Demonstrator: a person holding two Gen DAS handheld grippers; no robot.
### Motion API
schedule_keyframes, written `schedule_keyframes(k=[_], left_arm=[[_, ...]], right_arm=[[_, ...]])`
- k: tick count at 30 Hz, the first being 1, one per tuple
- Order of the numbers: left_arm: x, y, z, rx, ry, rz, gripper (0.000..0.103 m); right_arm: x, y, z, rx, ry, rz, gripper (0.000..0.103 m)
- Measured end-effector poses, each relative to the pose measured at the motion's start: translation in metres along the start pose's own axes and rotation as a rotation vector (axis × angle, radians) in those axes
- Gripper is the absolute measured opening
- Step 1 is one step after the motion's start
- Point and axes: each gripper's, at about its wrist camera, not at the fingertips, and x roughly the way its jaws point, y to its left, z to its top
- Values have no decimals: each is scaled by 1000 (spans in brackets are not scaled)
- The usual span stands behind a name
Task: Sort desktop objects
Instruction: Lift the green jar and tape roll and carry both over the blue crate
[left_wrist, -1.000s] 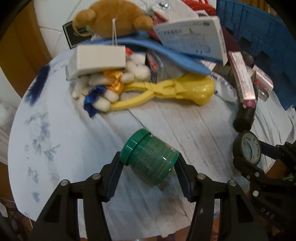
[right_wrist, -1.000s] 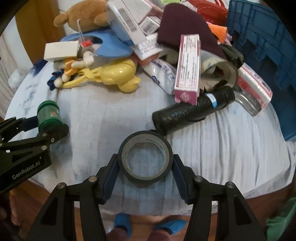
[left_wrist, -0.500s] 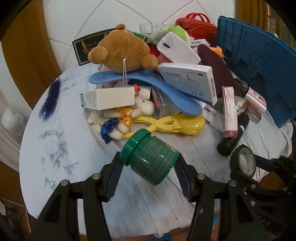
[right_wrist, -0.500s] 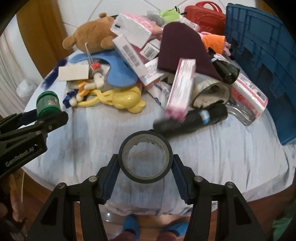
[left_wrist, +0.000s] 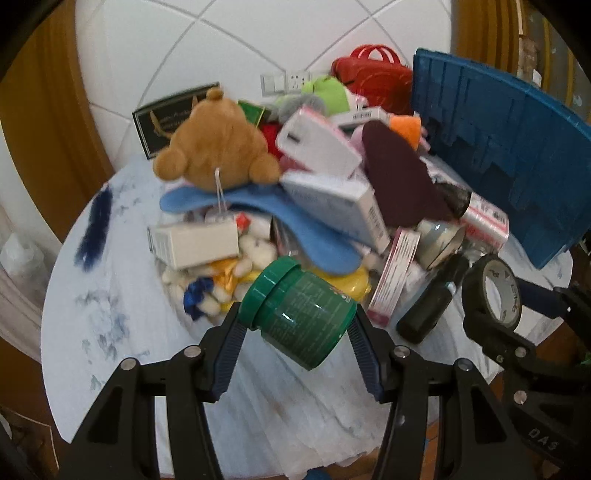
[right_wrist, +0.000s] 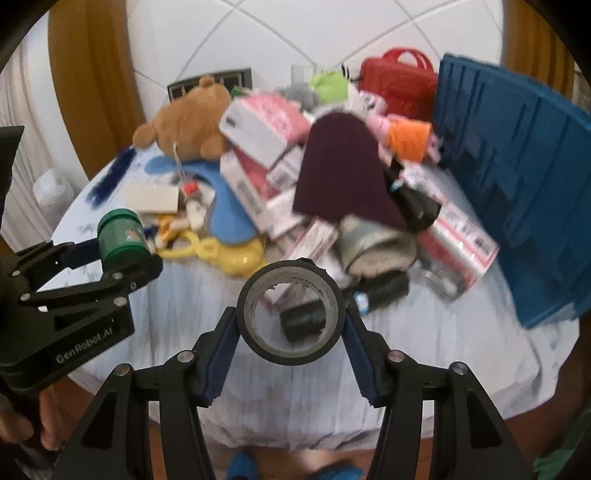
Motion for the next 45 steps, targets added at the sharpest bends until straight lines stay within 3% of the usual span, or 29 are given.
schedule_keyframes(k=[5,14,27,33,39,42,45], left_arm=[[-21,-15,20,1,-59,0,55],[-59,-79,69,16,-196,14,55],[-67,-195,153,-50,-326,52,55],[-74,-232,188,-14,-373,34,55],[-91,-276,232,27,-435,-56,55],[-99,-313,252,63,-442,-42,55],[-102,-351,269,82,-432,-76,55]], right_arm=[[-28,-11,20,-19,-79,-15,56],[-81,-56,55,-42,-234,-34,56],[-136,-182,115,-135,-414,-54,56],[-166,-230,136,-125,-495,-78,56],[-195,-272,147,-60,-548,-204,56],[-209,-300,153,-40,-548,-266,56],[-219,-334,161,-34,-542,-333,56]])
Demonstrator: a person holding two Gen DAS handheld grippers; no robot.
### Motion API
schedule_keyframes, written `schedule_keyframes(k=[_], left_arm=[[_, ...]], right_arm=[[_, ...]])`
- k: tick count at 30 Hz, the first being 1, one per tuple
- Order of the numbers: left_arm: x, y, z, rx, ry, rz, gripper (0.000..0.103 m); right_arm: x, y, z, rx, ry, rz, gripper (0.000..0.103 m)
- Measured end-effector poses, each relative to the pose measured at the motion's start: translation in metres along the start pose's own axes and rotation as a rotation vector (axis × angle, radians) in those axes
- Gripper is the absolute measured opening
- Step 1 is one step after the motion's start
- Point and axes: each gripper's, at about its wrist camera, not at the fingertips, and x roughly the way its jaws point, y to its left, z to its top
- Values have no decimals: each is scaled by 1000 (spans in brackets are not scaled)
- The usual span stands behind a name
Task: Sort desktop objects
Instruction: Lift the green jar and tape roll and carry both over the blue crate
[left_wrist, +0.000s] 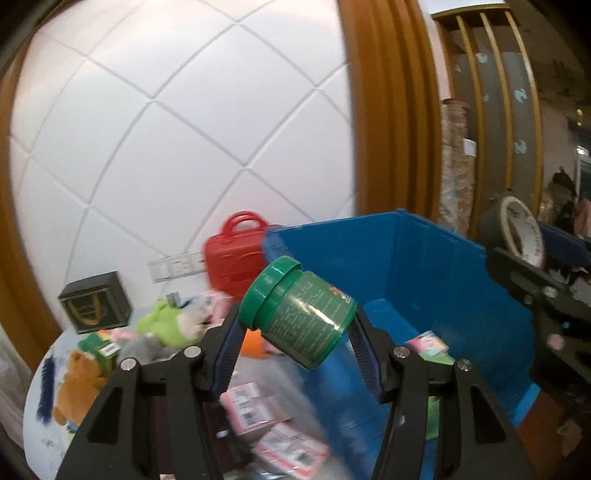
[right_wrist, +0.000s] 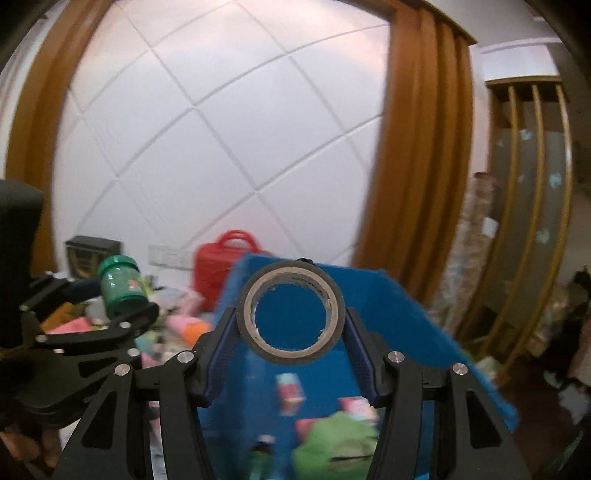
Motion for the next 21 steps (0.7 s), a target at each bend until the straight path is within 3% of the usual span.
schedule_keyframes(k=[5,10,13,16,21], left_arm=[[12,-61,34,-8,-9,-65,55],[52,-109,83,-93,75,-147,55],[101,-131,105,-88,170,-90,55],[149,-144,107,-57,259,-9,55],[232,-143,60,-14,478,129,55]], right_arm=[[25,-61,11,-50,19,-41,56],[82,-137,23,-55,93,18,56],[127,-170,30,-18,177,88,56],[170,-185,24,-22,278,119,56],[259,-184,-23,-30,491,135,56]])
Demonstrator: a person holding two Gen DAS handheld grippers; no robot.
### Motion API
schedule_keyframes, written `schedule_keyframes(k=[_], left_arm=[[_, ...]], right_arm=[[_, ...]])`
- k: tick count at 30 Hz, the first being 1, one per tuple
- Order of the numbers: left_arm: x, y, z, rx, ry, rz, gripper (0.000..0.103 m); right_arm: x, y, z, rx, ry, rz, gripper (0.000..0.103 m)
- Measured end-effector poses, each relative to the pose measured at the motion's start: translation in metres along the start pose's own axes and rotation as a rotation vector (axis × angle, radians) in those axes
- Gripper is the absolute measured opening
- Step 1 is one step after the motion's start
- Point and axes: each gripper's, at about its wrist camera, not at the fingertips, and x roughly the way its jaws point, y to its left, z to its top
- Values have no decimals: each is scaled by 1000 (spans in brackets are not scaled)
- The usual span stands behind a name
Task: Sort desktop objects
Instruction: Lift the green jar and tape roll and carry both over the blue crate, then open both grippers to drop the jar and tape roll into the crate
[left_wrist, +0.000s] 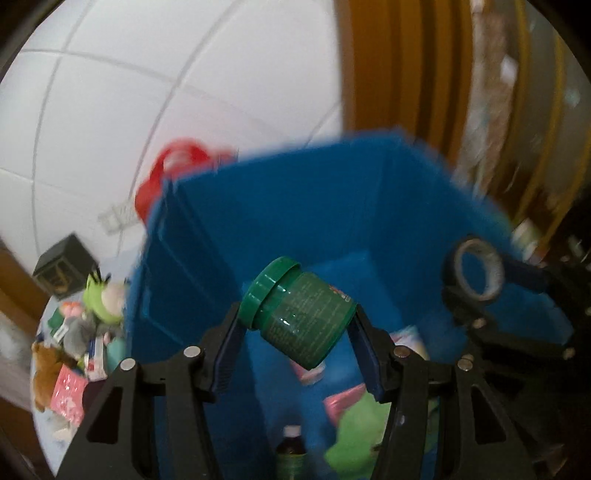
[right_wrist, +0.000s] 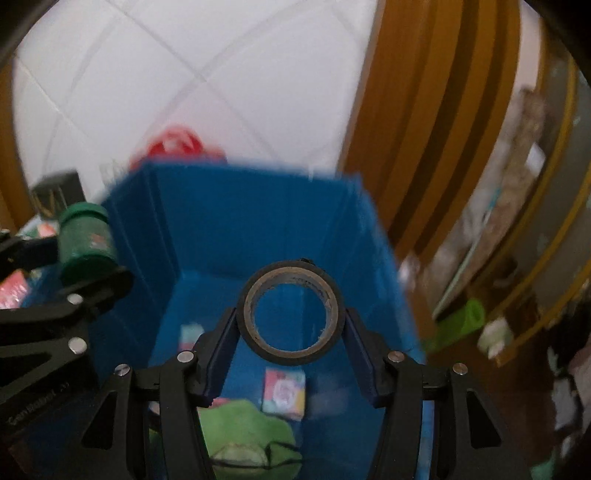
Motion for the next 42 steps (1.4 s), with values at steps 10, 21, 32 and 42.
schedule_keyframes(k=[10,21,32,42], left_arm=[[100,-28,-58,32,415,-5,55],[103,-22,-40,56,376,36,79],[71,-2,-26,-17,277,18,80],[-10,23,-29,-86,130,-64,80]], right_arm=[[106,12,-62,-107,362,-31,56],[104,20,-59,-118,370,-17,56],[82,25,-52,-95,269,-29,76],[21,24,-36,-72,139,60,93]])
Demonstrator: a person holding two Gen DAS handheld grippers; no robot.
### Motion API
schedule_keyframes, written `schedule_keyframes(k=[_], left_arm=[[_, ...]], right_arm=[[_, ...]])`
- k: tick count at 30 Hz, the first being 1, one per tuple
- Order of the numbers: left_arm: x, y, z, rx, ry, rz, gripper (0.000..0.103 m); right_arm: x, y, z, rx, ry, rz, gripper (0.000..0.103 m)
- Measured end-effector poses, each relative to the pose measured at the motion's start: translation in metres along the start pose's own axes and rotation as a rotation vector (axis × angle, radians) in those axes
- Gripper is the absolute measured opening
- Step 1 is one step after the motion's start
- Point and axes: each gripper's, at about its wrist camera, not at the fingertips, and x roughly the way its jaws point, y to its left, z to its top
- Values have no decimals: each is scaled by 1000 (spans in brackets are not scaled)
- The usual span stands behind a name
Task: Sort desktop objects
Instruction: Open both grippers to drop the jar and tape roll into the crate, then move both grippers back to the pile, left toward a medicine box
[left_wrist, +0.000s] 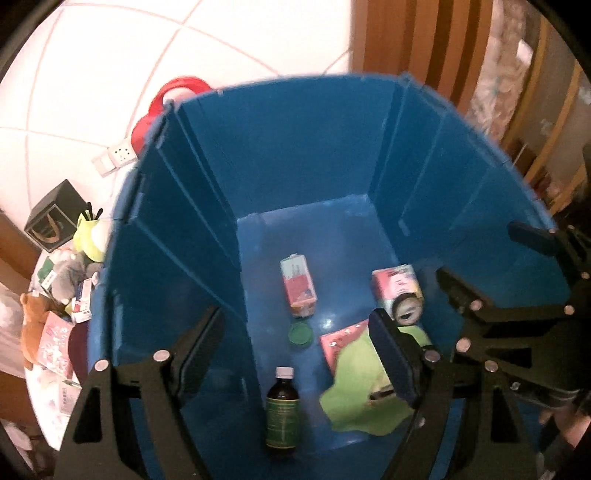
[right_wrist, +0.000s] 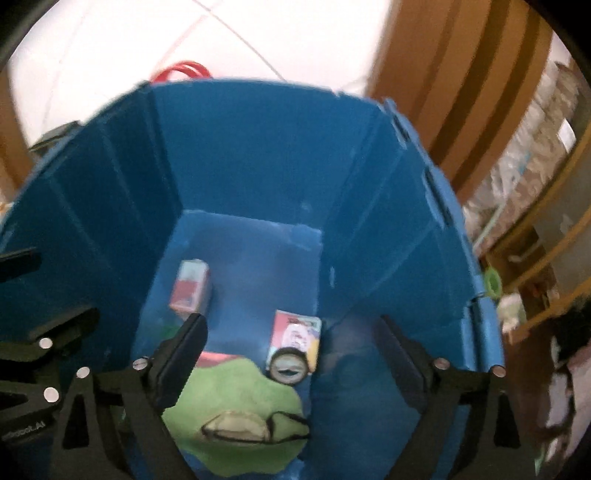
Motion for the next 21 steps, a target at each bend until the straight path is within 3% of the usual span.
schedule_keyframes(k=[4,16,21], left_arm=[[-37,6,-14,0,-114,24,80],[-103,18,-82,-82,-355,19,88],[-121,37,-111,-174,-431,50,92]], right_arm=[[-36,7,-9,-28,-64,-18,103],[-114,25,-69,-23,-269,-78,103],[-127,34,-89,-19,-337,-42,103]])
